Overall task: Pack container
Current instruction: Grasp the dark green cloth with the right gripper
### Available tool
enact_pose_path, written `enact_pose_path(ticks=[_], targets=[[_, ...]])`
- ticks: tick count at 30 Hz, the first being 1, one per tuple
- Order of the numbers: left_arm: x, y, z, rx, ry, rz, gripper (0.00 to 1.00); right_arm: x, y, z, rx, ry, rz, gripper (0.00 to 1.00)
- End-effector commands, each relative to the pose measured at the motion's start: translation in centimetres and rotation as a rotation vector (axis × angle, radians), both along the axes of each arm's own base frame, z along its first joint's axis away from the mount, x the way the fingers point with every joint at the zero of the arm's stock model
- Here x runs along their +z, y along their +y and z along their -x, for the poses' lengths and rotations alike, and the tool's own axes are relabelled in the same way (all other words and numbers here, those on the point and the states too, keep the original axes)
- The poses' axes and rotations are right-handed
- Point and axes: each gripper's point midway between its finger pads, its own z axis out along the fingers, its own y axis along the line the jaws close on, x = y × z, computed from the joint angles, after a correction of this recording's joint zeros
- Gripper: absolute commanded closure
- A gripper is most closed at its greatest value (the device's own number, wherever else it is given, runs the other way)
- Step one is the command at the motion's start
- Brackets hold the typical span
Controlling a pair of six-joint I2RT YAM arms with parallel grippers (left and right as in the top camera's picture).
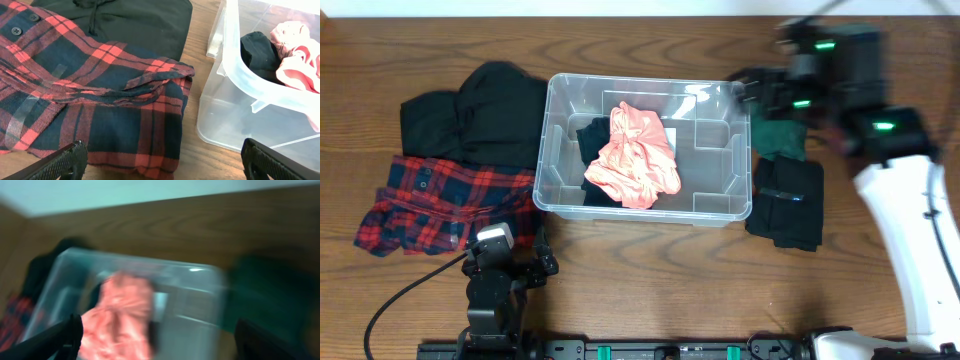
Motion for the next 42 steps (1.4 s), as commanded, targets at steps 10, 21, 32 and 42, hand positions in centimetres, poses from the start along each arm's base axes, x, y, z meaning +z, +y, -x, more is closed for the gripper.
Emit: enact_pose_path(ticks=[10, 21, 32, 42], targets=[[-0.5, 0.0, 0.0, 0.003, 0.006, 0.005, 0.02, -16.6, -13.0, -2.4, -0.306, 0.476, -0.098, 0.06], [-0.5, 0.0, 0.0, 0.003, 0.006, 0.005, 0.02, -26.7, -13.0, -4.4, -0.318, 0.611, -0.149, 0.09], [-0.5, 0.0, 0.0, 0.003, 0.006, 0.005, 0.02, -27.6, -9.1, -6.2, -0.128, 0.548, -0.333, 0.61], [-0.5, 0.0, 0.0, 0.003, 0.006, 0.006, 0.02, -16.5, -9.2, -4.9, -0.106, 0.401, -0.300, 0.89]])
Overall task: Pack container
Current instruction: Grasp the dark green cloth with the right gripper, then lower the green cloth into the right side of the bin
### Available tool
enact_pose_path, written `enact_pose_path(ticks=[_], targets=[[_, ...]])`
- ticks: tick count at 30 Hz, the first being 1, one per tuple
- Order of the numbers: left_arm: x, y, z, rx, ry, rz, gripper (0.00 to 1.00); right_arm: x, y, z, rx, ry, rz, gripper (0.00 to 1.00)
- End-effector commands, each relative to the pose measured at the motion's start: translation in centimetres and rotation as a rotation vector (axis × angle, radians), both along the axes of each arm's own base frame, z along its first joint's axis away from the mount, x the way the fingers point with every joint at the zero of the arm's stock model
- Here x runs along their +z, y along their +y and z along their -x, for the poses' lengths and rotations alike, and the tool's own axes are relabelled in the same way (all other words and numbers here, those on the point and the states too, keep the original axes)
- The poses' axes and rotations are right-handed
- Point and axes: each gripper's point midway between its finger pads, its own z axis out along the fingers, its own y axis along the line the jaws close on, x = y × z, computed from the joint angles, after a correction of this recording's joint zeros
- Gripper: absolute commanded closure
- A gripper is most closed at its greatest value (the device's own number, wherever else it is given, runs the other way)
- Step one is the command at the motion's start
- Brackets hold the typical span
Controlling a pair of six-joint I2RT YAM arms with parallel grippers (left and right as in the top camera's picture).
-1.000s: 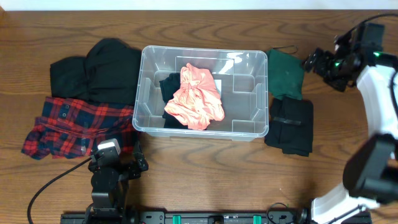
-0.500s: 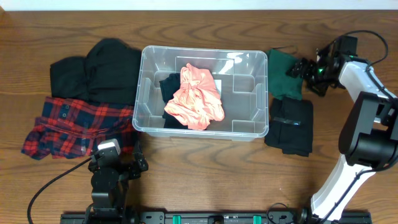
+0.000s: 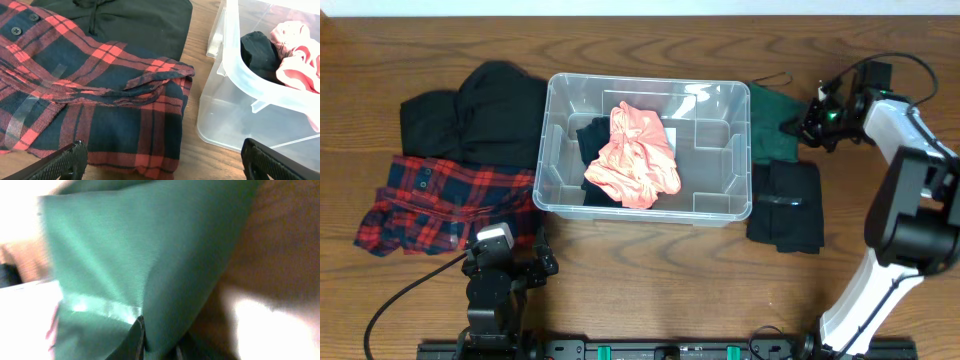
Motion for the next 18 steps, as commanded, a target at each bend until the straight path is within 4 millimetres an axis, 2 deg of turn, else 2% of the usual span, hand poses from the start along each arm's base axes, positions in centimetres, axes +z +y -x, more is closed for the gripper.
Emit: enact_pose_path(ticks=[1, 4, 5, 7, 10, 14, 18], targets=[[-0.5, 0.0, 0.0, 0.003, 0.006, 0.006, 0.02, 9.7, 1.1, 0.3, 0.058, -0.213, 0.015, 0.90], [-0.5, 0.0, 0.0, 0.003, 0.005, 0.006, 0.02, 16.2, 3.4, 2.3, 0.117, -0.343, 0.049, 0.95], [-0.5, 0.0, 0.0, 0.003, 0.005, 0.006, 0.02, 17.1, 3.7, 2.6, 0.126, -0.362, 0.052, 0.96], [-0.5, 0.0, 0.0, 0.003, 0.006, 0.006, 0.02, 20.1, 5.6, 4.0, 0.166, -0.432, 0.057, 0.99], [-0.5, 0.0, 0.0, 0.003, 0.005, 0.006, 0.02, 23.3, 9.1, 5.9, 0.236, -0.506, 0.041, 0.99], [-0.5, 0.0, 0.0, 0.003, 0.006, 0.006, 0.02, 24.7, 14.2, 7.9, 0.318, -0.512, -0.020, 0.99], [-0.5, 0.0, 0.0, 0.003, 0.005, 0.006, 0.02, 23.4, 18.1, 9.2, 0.310, -0.394, -0.080, 0.99]])
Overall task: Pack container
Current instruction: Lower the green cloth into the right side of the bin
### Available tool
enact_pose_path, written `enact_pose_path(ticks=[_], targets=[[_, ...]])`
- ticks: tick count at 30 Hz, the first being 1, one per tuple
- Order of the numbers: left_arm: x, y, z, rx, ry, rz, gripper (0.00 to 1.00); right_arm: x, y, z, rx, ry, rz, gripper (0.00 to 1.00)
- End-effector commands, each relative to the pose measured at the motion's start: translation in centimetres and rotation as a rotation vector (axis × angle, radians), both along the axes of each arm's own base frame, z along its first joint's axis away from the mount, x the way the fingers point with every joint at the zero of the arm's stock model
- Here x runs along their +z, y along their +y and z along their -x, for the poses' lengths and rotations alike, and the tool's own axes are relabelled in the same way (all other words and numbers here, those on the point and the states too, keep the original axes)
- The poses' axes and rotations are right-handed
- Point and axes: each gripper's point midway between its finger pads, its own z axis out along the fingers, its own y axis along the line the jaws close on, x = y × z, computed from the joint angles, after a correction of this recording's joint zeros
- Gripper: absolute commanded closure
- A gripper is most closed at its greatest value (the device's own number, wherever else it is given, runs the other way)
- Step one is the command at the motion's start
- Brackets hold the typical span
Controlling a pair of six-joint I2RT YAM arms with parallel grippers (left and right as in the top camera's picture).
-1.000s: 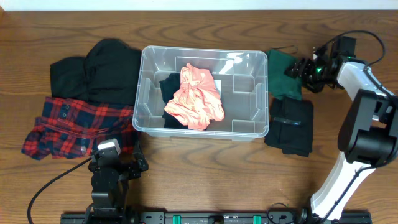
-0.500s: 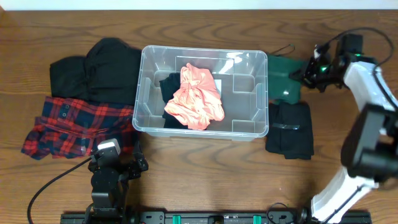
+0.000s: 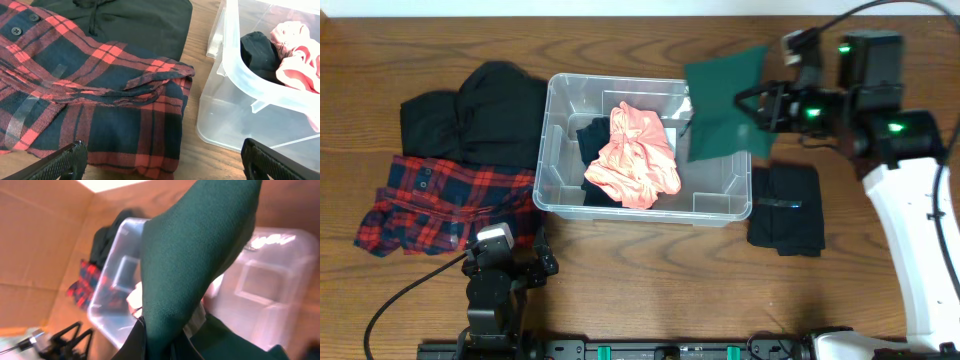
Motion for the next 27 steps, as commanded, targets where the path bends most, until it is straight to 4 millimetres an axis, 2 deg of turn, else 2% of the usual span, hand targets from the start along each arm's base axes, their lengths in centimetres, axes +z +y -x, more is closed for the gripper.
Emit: enact_pose_path(ticks=[1, 9, 12, 14, 17, 19, 22, 23, 27], targets=[[-0.5, 0.0, 0.0, 0.002, 0.006, 0.006, 0.02, -1.3, 3.0, 0.8, -0.024, 0.136, -0.050, 0.99], [-0.5, 0.0, 0.0, 0.002, 0.006, 0.006, 0.02, -6.3, 8.2, 0.9, -0.007, 0.310, -0.033, 0.98], [-0.5, 0.0, 0.0, 0.002, 0.006, 0.006, 0.02, -8.7, 9.3, 0.6, -0.032, 0.367, -0.014, 0.99], [-0.5, 0.0, 0.0, 0.002, 0.006, 0.006, 0.02, -10.3, 9.1, 0.0, -0.067, 0.380, 0.028, 0.99], [-0.5, 0.0, 0.0, 0.002, 0.006, 0.006, 0.02, -12.5, 6.8, -1.0, -0.163, 0.375, 0.147, 0.98], [-0.5, 0.0, 0.0, 0.002, 0.006, 0.006, 0.02, -13.4, 4.7, -1.6, -0.214, 0.338, 0.249, 0.90], [-0.5, 0.0, 0.0, 0.002, 0.006, 0.006, 0.02, -13.7, 1.7, -2.4, -0.246, 0.272, 0.378, 0.63], [-0.5, 0.0, 0.0, 0.002, 0.006, 0.006, 0.02, -13.4, 1.3, -2.6, -0.233, 0.249, 0.395, 0.51], [-0.5, 0.0, 0.0, 0.002, 0.006, 0.006, 0.02, -11.5, -0.7, -3.0, -0.205, 0.169, 0.421, 0.32]])
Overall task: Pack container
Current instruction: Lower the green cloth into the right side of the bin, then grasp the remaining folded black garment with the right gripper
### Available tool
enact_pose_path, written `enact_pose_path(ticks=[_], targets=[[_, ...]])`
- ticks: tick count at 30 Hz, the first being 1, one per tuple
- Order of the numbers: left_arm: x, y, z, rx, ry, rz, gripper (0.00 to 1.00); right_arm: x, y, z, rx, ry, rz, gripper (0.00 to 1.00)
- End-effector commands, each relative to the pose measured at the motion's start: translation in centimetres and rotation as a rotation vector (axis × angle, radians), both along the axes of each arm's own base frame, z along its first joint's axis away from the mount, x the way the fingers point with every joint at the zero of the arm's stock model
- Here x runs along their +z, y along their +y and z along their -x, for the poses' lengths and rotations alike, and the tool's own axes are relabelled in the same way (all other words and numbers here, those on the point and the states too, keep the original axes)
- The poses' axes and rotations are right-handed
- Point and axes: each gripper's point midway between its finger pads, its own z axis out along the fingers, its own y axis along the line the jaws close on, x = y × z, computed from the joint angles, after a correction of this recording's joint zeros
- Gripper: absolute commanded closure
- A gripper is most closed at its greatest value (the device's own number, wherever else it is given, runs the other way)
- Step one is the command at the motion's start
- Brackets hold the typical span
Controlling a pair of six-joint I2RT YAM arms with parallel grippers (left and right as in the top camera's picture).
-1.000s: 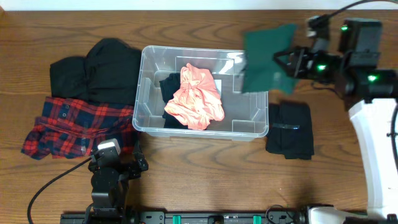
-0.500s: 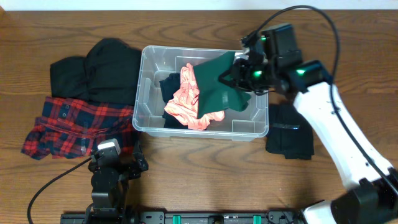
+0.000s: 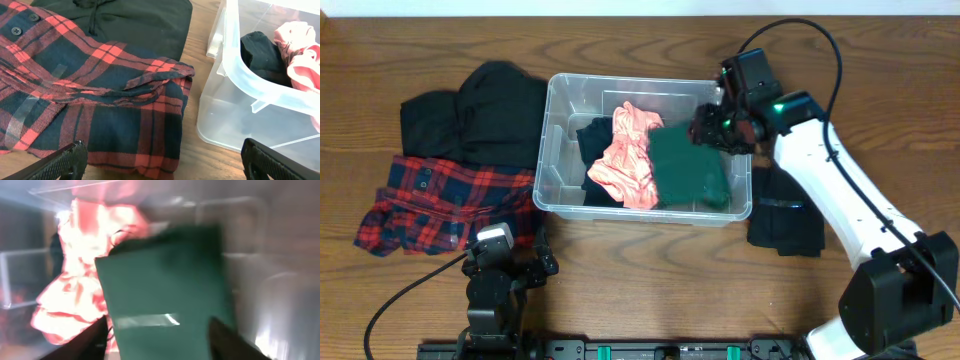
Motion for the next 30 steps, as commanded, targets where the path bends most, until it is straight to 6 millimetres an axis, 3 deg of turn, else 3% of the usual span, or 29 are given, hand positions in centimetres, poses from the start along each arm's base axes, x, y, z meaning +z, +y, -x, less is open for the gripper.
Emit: enact_pose_path(ticks=[1, 6, 10, 13, 16, 19, 23, 30], targets=[[-0.5, 0.0, 0.0, 0.003, 0.006, 0.006, 0.02, 2.8, -2.9, -0.7, 0.023, -0.117, 0.082, 0.32], [-0.5, 0.0, 0.0, 0.003, 0.006, 0.006, 0.02, 5.8, -7.1, -0.3, -0.098, -0.150, 0.064, 0.36], [-0.5, 0.0, 0.0, 0.003, 0.006, 0.006, 0.02, 6.4, -12.5, 1.4, -0.243, -0.089, 0.076, 0.23], [-0.5, 0.0, 0.0, 0.003, 0.006, 0.006, 0.02, 5.2, -16.9, 3.0, -0.356, 0.009, 0.103, 0.03], [-0.5, 0.0, 0.0, 0.003, 0.006, 0.006, 0.02, 2.7, -22.0, 5.3, -0.474, 0.125, 0.179, 0.01], [-0.5, 0.0, 0.0, 0.003, 0.006, 0.006, 0.02, -0.4, -24.8, 7.7, -0.558, 0.236, 0.177, 0.01], [-0.5, 0.0, 0.0, 0.003, 0.006, 0.006, 0.02, -5.1, -25.5, 10.2, -0.604, 0.330, 0.082, 0.01], [-0.5, 0.0, 0.0, 0.003, 0.006, 0.006, 0.02, -10.7, -21.9, 11.0, -0.466, 0.291, -0.084, 0.01]])
